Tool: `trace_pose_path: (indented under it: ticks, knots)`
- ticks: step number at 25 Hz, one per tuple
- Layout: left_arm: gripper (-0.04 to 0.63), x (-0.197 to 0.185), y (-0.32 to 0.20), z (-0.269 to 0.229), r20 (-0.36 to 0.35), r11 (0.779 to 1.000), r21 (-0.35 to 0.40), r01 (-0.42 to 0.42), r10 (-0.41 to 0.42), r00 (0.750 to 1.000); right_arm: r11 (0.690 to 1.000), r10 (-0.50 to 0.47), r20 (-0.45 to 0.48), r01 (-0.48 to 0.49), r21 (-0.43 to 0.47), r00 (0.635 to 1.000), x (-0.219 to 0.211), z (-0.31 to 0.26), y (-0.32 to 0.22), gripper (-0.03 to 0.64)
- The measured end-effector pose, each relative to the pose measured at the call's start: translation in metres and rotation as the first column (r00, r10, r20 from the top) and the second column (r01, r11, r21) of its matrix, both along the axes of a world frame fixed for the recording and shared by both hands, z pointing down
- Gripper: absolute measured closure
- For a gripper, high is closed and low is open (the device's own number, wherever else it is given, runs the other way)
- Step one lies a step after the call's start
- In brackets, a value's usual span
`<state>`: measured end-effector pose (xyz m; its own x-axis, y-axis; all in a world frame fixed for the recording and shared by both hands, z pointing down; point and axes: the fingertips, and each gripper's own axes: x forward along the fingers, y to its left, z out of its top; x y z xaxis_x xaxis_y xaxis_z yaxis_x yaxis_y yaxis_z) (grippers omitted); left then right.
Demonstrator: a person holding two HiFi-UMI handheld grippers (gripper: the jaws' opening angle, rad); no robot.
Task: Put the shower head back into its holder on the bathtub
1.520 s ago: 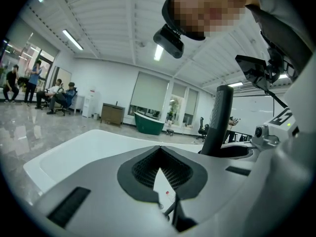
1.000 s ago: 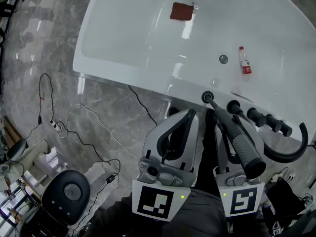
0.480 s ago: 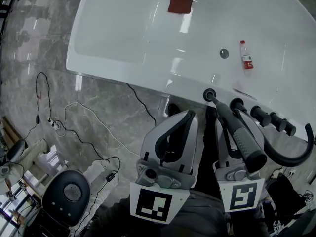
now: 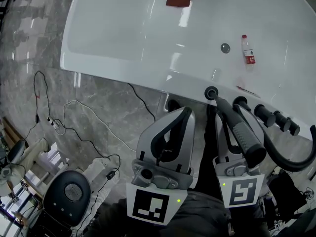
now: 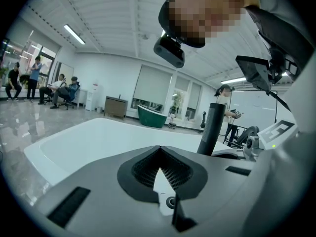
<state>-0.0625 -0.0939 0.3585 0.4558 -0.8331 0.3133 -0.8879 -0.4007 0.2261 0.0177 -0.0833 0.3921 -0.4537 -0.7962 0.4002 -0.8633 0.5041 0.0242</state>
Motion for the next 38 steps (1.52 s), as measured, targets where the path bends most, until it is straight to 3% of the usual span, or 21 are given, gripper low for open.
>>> trace_pose_path:
  ticks: [38]
  knots:
    - [0.592,0.003,0.011,0.060,-0.010,0.994,-0.108,-0.013,0.012,1.000,0.998,0.002,-0.020,-0.003,-0.056,1.000,-0.004,0.068,-0.003,0.474]
